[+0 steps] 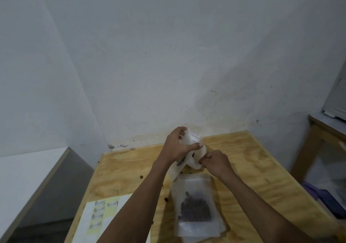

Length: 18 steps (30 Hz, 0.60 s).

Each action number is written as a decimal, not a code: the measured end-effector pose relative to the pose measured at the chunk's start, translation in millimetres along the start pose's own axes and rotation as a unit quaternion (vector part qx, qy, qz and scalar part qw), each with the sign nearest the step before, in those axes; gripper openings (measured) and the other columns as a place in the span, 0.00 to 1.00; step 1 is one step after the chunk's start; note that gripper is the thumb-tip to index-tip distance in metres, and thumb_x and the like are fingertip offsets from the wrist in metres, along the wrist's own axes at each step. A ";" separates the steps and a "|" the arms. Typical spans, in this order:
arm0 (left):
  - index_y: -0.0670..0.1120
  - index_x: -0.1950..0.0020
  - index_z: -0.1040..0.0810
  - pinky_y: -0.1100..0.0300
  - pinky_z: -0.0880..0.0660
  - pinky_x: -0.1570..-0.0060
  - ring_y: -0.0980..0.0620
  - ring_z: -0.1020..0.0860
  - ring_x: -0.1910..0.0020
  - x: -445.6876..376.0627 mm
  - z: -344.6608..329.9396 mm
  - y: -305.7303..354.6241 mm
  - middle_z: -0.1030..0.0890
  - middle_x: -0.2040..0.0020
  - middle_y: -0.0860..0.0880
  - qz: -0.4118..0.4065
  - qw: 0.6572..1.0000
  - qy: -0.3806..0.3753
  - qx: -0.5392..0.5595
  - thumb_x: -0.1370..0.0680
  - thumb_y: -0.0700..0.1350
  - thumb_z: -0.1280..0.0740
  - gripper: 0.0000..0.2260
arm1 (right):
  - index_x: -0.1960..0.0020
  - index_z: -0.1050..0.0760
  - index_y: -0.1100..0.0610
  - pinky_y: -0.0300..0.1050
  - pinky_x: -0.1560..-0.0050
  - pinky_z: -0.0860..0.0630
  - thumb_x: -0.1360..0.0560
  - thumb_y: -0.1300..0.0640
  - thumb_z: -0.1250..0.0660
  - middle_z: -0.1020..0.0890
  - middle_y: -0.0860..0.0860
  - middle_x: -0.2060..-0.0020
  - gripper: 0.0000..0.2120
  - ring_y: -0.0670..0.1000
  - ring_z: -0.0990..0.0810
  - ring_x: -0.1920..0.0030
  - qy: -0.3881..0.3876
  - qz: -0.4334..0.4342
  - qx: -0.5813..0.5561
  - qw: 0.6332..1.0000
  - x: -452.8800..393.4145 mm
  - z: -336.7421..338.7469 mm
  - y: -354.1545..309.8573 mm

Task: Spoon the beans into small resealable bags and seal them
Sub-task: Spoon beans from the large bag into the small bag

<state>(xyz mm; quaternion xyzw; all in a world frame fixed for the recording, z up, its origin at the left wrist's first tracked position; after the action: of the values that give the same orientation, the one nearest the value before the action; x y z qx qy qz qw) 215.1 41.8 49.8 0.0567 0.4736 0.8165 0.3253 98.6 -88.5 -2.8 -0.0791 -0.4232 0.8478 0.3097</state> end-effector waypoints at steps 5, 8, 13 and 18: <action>0.48 0.25 0.32 0.59 0.27 0.45 0.52 0.26 0.38 1.6 -0.2 -3.4 0.26 0.34 0.52 -0.036 0.994 -0.046 -0.095 0.35 0.61 0.19 0.43 | 0.55 0.14 0.63 0.41 0.75 0.35 0.30 0.60 0.27 0.21 0.52 0.71 0.07 0.49 0.28 0.74 -0.025 -0.068 -0.087 0.994 -1.3 -0.9 4.1; 0.48 0.24 0.33 0.53 0.26 0.38 0.51 0.27 0.34 6.1 5.1 -9.0 0.27 0.30 0.51 -0.054 0.983 -0.060 -0.166 0.35 0.64 0.21 0.46 | 0.61 0.17 0.64 0.39 0.77 0.40 0.31 0.60 0.26 0.25 0.51 0.74 0.06 0.48 0.33 0.77 -0.006 -0.087 -0.108 0.990 -1.5 3.5 3.5; 0.48 0.24 0.34 0.52 0.26 0.39 0.51 0.28 0.34 14.9 13.9 -19.6 0.27 0.31 0.52 -0.059 0.968 -0.069 -0.234 0.36 0.66 0.22 0.47 | 0.70 0.24 0.58 0.41 0.73 0.41 0.31 0.59 0.27 0.29 0.52 0.73 0.11 0.50 0.35 0.74 0.016 -0.062 -0.104 0.993 -1.1 14.7 0.1; 0.49 0.25 0.34 0.53 0.25 0.42 0.51 0.28 0.36 24.6 15.5 -29.0 0.27 0.32 0.53 -0.059 0.953 -0.067 -0.289 0.37 0.69 0.24 0.48 | 0.72 0.24 0.60 0.43 0.70 0.36 0.32 0.57 0.27 0.26 0.51 0.76 0.13 0.51 0.31 0.74 0.056 -0.056 -0.079 0.994 1.9 32.4 -5.1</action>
<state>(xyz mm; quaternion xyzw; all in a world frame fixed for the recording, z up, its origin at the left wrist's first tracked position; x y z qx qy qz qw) 215.9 77.5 29.5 -0.0129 0.1970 0.8922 0.4061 86.7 -106.7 21.7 -0.1273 -0.4748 0.7871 0.3727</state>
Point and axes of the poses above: each hand's wrist, its own x-axis away from the middle knuckle, its own z-axis out of the back of the hand, y = z × x, the point moved 6 cm from there along -x, towards the middle knuckle
